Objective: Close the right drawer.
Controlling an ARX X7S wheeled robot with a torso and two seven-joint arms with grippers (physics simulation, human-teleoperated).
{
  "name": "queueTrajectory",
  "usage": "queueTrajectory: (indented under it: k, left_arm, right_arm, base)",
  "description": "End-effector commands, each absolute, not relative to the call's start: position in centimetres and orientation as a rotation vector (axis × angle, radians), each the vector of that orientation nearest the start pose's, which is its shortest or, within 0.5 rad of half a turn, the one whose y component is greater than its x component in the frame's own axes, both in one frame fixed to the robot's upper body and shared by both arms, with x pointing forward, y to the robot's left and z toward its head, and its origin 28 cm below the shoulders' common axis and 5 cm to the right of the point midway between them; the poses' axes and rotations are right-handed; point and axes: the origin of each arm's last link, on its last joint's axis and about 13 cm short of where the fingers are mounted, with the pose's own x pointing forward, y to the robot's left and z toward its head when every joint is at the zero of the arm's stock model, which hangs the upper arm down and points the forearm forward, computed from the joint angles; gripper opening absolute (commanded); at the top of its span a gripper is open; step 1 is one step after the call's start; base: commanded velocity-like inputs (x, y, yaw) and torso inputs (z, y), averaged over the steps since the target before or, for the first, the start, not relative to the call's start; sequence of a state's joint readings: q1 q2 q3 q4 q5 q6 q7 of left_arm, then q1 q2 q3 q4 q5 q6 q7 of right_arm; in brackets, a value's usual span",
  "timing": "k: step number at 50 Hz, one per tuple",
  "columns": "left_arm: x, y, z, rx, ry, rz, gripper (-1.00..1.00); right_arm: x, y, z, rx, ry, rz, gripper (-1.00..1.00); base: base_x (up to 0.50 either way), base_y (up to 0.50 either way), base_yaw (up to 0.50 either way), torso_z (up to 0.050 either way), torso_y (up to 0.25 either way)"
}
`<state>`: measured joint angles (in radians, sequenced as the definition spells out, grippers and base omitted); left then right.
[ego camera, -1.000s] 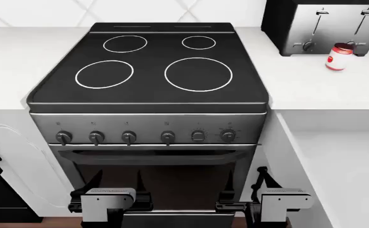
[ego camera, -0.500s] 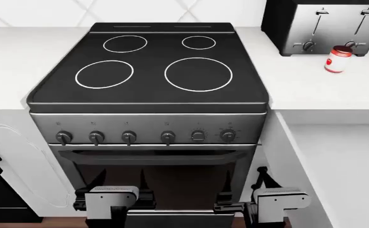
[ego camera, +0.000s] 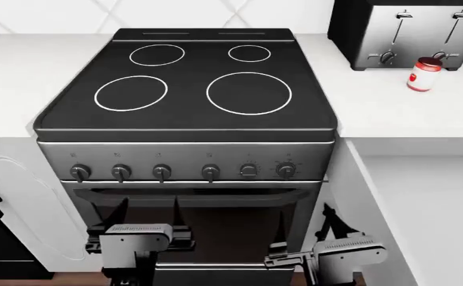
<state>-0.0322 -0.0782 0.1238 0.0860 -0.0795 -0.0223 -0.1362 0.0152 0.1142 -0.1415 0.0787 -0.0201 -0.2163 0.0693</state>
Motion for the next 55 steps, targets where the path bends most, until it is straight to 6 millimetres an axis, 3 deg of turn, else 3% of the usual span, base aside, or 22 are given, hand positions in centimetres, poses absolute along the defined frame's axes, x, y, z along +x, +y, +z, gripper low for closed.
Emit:
queueTrajectory:
  k: [1,30,45,46,47,48,50,53,55]
  left_arm:
    - [22.1,19.0,5.3,0.002,-0.151,-0.022,1.0]
    - [20.1,18.9,12.2,-0.007,-0.452,-0.024,1.0]
    - [19.3,19.0,13.4,-0.01,-0.511,-0.026,1.0]
    - [19.3,19.0,13.5,-0.011,-0.513,-0.026,1.0]
    - [19.3,19.0,13.6,-0.009,-0.515,-0.028,1.0]
    - [19.2,19.0,13.7,-0.004,-0.52,-0.025,1.0]
    - [19.1,18.9,13.8,-0.004,-0.528,-0.026,1.0]
    - [19.0,18.9,14.0,-0.001,-0.537,-0.03,1.0]
    - [18.9,18.8,14.2,0.005,-0.543,-0.031,1.0]
  right_arm:
    - [21.5,-9.8,1.2,-0.154,-0.236,0.109,1.0]
    - [21.8,-9.9,1.3,-0.198,-0.409,0.142,1.0]
    - [22.0,-9.9,1.3,-0.237,-0.512,0.132,1.0]
    - [23.8,-10.0,4.7,-0.185,-0.545,0.14,1.0]
    - [26.9,-9.5,10.6,-0.188,-0.69,0.166,1.0]
    - [28.3,-9.2,16.9,-0.187,-0.837,0.17,1.0]
    - [26.1,-8.5,21.7,-0.2,-0.887,0.173,1.0]
    - [26.3,-8.7,20.8,-0.224,-0.549,0.135,1.0]
    - [26.5,-8.8,21.0,-0.231,-0.539,0.132,1.0]
  base:
    - [0.0,0.0,0.0,0.0,0.0]
    - [0.0,0.0,0.0,0.0,0.0]
    - [0.0,0.0,0.0,0.0,0.0]
    - [0.0,0.0,0.0,0.0,0.0]
    - [0.0,0.0,0.0,0.0,0.0]
    - [0.0,0.0,0.0,0.0,0.0]
    - [0.0,0.0,0.0,0.0,0.0]
    - [0.0,0.0,0.0,0.0,0.0]
    - [0.0,0.0,0.0,0.0,0.0]
